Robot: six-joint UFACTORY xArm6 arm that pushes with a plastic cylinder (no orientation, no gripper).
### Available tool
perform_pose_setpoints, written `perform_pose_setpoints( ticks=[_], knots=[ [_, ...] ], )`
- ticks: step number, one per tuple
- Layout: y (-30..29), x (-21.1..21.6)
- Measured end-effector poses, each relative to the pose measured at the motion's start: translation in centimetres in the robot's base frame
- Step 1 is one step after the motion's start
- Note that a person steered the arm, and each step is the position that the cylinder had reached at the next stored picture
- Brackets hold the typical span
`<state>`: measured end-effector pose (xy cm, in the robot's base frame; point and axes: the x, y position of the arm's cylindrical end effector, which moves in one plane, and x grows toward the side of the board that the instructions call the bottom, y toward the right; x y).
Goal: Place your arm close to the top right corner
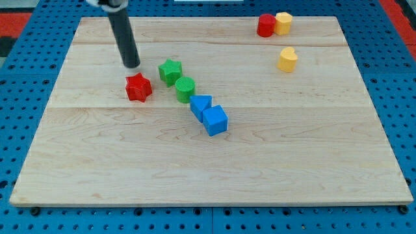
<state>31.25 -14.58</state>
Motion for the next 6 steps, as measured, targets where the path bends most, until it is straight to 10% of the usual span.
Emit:
perform_pose_setpoints(
  ticks=[3, 6],
  knots=[
    [15.5, -9.6],
    [36.3, -4.0]
  ],
)
